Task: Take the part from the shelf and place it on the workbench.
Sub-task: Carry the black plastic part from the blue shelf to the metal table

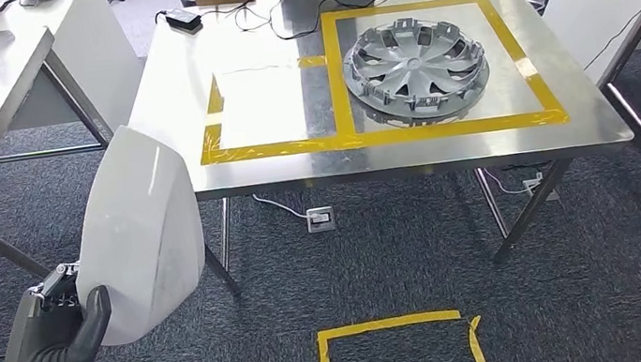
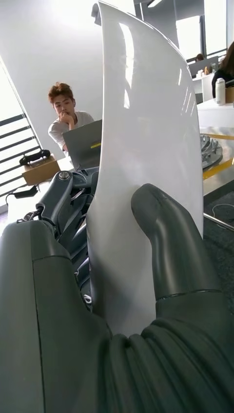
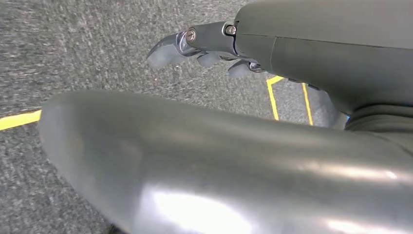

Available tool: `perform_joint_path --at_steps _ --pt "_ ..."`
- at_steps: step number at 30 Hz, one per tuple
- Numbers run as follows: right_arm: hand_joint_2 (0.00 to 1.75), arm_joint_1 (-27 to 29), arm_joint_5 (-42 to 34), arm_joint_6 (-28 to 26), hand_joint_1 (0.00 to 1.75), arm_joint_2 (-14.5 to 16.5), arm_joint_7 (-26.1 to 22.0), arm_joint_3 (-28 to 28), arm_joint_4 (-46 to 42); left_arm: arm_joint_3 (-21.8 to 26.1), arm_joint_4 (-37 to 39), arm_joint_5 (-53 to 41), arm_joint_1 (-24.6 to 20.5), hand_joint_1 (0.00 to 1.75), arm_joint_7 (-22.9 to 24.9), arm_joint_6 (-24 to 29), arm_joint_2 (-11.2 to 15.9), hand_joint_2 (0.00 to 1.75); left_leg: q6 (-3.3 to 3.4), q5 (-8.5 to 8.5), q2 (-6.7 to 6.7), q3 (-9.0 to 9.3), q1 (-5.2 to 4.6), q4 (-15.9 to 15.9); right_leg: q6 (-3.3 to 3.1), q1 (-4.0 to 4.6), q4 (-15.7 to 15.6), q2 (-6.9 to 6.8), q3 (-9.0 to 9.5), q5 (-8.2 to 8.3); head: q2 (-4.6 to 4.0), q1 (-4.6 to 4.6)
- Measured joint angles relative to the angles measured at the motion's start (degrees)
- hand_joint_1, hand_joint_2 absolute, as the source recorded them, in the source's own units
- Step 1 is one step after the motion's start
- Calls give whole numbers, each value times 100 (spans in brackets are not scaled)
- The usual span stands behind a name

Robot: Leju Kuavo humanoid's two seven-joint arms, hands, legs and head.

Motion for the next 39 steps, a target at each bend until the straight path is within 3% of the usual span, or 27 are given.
perform_joint_path --at_steps 1,2,4,6,10,12,15,16,17,18,19,21,22,25,27,28,30,31,32,33,35,36,37,39 --pt "0 5 -2 -2 0 -2 4 0 0 1 5 0 0 175 0 -1 0 175 0 -25 -16 16 0 8 9 -3 161 3 -147 33 -1 2" --pt "0 9 -4 -4 0 -2 8 0 0 3 9 0 -3 175 1 -1 0 175 -10 -54 -34 42 1 19 13 -7 90 4 -179 185 0 3" --pt "0 9 -8 -9 0 -5 9 0 -1 5 13 0 -12 175 1 -1 0 175 -48 -125 -65 108 8 45 6 -13 -591 6 51 664 1 7" --pt "0 1 -13 -16 0 -7 8 0 -1 10 18 0 -27 175 -1 -1 5 175 -110 -197 -89 134 -10 82 -35 2 -1209 18 315 892 1 13" --pt "0 2 -18 -21 0 1 3 -1 0 41 34 4 -33 175 -15 -3 37 175 -249 -259 -94 174 -16 70 -194 17 -1367 24 424 841 0 7" --pt "0 0 -20 -24 0 5 -3 -2 -1 53 40 9 -38 175 -26 -3 61 175 -308 -415 -54 75 -5 347 -270 -3 -1399 16 493 827 1 -18" --pt "0 6 -21 -27 0 6 -4 -2 0 61 69 11 -34 175 -33 -5 76 175 -361 -829 -16 -528 14 1417 -328 2 -1404 8 561 764 0 -42" --pt "0 8 -21 -27 0 6 -4 -2 0 62 84 11 -30 175 -33 -5 77 175 -367 -838 -12 -686 17 1634 -330 4 -1404 7 587 739 0 -42" --pt "0 10 -21 -27 0 7 -3 -2 0 63 94 11 -29 175 -33 -6 77 175 -362 -721 -9 -732 17 1625 -326 4 -1403 9 622 711 0 -43" --pt "0 10 -21 -27 0 7 -3 -2 0 63 100 11 -29 175 -33 -6 79 175 -349 -500 -3 -661 17 1384 -318 4 -1403 11 669 679 0 -43" --pt "0 11 -21 -27 0 8 -4 -2 0 65 102 11 -29 175 -33 -6 84 175 -324 -236 5 -510 16 987 -306 3 -1404 13 722 643 0 -44" --pt "0 9 -21 -27 0 10 -5 -2 0 69 102 11 -32 175 -34 -6 96 175 -269 51 25 -217 -13 319 -252 17 -1407 16 789 575 1 -46" --pt "0 8 -21 -27 0 10 -4 -2 0 73 101 11 -32 175 -35 -6 101 175 -243 72 28 -145 -29 166 -217 22 -1412 16 799 552 1 -47" --pt "0 -1 -22 -24 0 18 -5 -2 -1 81 93 11 -28 175 -35 -6 107 175 -155 23 5 -94 -36 92 -112 21 -1443 -5 834 514 1 -44" --pt "0 -10 -23 -23 0 23 -5 -2 -1 83 86 12 -33 175 -38 -6 107 175 -73 17 1 -22 -7 24 -55 22 -1219 -6 753 389 0 -31" --pt "0 -9 -23 -24 0 20 -5 -2 -1 83 85 13 -35 175 -38 -6 107 175 -38 7 4 10 1 5 -35 17 -931 3 602 261 0 -22" --pt "0 0 -23 -25 0 15 -3 -2 -2 83 87 13 -35 175 -38 -6 105 175 3 -36 3 39 -2 6 -1 21 -160 18 127 -10 -1 -11" --pt "0 8 -23 -25 0 13 -3 -2 -1 83 90 13 -32 175 -37 -7 104 175 8 -63 -4 55 -4 12 9 19 104 22 -72 -35 -1 -9" --pt "0 15 -23 -25 0 13 -2 -2 -1 82 93 13 -31 175 -36 -7 104 175 2 -93 -13 82 -4 18 15 17 161 24 -174 63 -1 -7" --pt "0 18 -23 -25 0 12 -3 -2 -1 82 96 13 -30 175 -36 -8 103 175 -9 -128 -23 122 -2 25 15 14 -18 24 -153 273 -1 -3" --pt "0 19 -23 -26 0 9 -4 -2 -2 82 101 13 -30 175 -36 -8 103 175 -50 -210 -36 202 -4 46 1 13 -762 25 124 754 0 3" --pt "0 17 -24 -26 0 9 -4 -2 -1 83 101 13 -32 175 -35 -8 103 175 -80 -253 -45 219 -13 62 -23 17 -1075 27 252 881 0 6" --pt "0 15 -24 -25 0 10 -4 -2 -1 83 101 12 -33 175 -35 -8 104 175 -110 -284 -51 224 -23 68 -54 23 -1265 29 330 925 1 7" --pt "0 16 -24 -23 0 13 -3 -2 0 83 99 12 -34 175 -34 -8 105 175 -175 -314 -63 230 -38 52 -131 39 -1352 32 359 881 1 3"
